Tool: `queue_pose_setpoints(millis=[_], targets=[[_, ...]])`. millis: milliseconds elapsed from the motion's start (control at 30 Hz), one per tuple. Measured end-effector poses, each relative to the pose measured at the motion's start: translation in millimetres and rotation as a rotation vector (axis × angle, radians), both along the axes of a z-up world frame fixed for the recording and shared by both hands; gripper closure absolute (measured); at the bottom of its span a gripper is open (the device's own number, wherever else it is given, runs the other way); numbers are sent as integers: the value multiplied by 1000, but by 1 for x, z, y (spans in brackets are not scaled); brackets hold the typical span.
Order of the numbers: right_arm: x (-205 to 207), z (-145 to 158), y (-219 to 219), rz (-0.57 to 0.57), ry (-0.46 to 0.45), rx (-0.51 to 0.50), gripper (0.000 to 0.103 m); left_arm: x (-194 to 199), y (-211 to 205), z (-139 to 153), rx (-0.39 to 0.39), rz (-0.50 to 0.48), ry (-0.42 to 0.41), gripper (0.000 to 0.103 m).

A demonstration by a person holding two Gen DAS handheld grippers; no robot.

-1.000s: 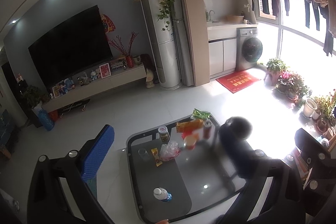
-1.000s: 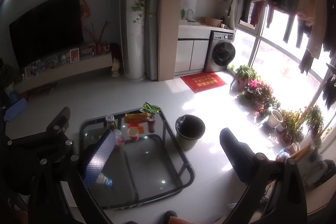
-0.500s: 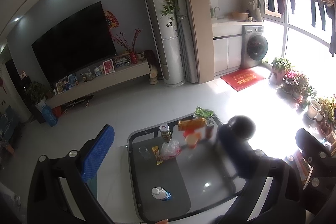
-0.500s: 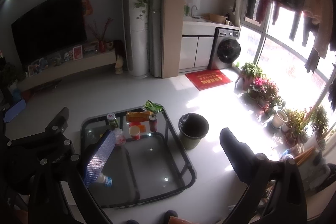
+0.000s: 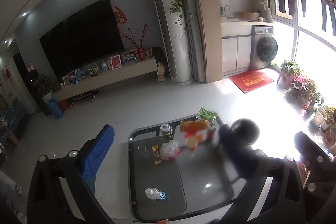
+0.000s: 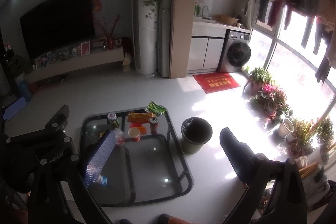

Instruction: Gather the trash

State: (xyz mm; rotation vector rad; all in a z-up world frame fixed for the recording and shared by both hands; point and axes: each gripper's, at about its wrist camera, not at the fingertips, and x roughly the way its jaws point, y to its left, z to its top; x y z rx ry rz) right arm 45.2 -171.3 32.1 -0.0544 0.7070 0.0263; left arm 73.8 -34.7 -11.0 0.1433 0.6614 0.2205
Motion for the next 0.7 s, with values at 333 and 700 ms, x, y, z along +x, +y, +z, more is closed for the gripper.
queue_pose_setpoints(millis=[333,700], targets=[[25,-14,-21,89,33,-13,6,13,-16,-13,0,81,45,6],[49,-28,-33,64,79,2,6,29,-15,-22,2,65,82,6]])
